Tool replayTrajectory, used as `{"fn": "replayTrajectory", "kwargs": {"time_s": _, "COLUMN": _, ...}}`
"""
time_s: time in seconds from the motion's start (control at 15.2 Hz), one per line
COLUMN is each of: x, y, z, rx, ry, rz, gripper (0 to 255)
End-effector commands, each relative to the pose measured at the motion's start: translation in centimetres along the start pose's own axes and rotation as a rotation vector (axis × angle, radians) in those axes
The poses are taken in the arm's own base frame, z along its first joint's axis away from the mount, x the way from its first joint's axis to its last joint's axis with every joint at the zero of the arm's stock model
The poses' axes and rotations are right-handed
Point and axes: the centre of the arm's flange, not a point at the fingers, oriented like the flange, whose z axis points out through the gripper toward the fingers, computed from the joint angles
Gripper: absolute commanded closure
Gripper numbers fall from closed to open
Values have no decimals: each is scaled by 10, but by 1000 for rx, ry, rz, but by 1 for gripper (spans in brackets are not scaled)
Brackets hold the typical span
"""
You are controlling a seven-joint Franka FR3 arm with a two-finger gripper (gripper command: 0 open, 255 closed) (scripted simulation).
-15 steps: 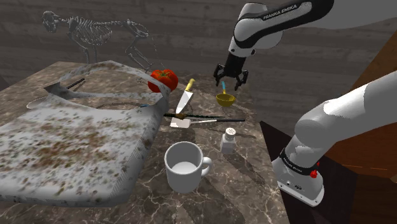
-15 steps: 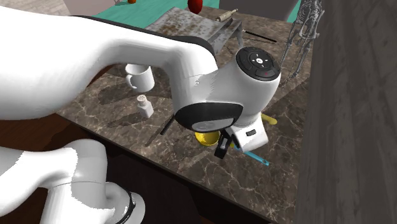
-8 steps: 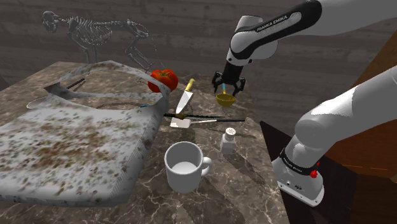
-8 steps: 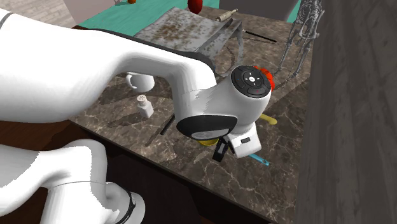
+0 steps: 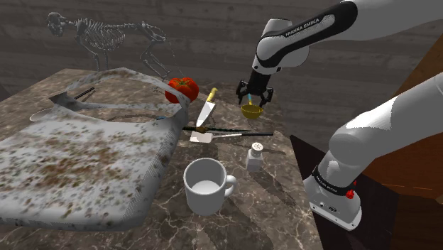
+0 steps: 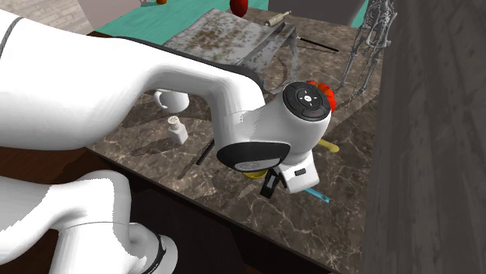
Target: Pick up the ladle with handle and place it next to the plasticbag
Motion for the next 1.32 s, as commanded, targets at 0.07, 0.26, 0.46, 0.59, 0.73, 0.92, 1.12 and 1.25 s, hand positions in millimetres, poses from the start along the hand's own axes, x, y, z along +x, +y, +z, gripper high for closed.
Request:
{"fn": "replayTrajectory", "kwargs": {"time_s": 0.07, "x": 0, "y": 0, "z": 0, "rx": 0, "ry": 0, "rz": 0, "gripper": 255}}
{"fn": "replayTrajectory", "kwargs": {"time_s": 0.26, "x": 0, "y": 0, "z": 0, "rx": 0, "ry": 0, "rz": 0, "gripper": 255}}
{"fn": "replayTrajectory", "kwargs": {"time_s": 0.46, "x": 0, "y": 0, "z": 0, "rx": 0, "ry": 0, "rz": 0, "gripper": 255}}
{"fn": "replayTrajectory", "kwargs": {"time_s": 0.59, "x": 0, "y": 0, "z": 0, "rx": 0, "ry": 0, "rz": 0, "gripper": 255}}
{"fn": "replayTrajectory", "kwargs": {"time_s": 0.73, "x": -1, "y": -2, "z": -10, "rx": 0, "ry": 0, "rz": 0, "gripper": 255}}
{"fn": "replayTrajectory", "kwargs": {"time_s": 0.92, "x": -2, "y": -4, "z": -26, "rx": 0, "ry": 0, "rz": 0, "gripper": 255}}
{"fn": "replayTrajectory", "kwargs": {"time_s": 1.12, "x": -3, "y": -7, "z": -42, "rx": 0, "ry": 0, "rz": 0, "gripper": 255}}
{"fn": "replayTrajectory", "kwargs": {"time_s": 1.25, "x": -4, "y": -8, "z": -52, "rx": 0, "ry": 0, "rz": 0, "gripper": 255}}
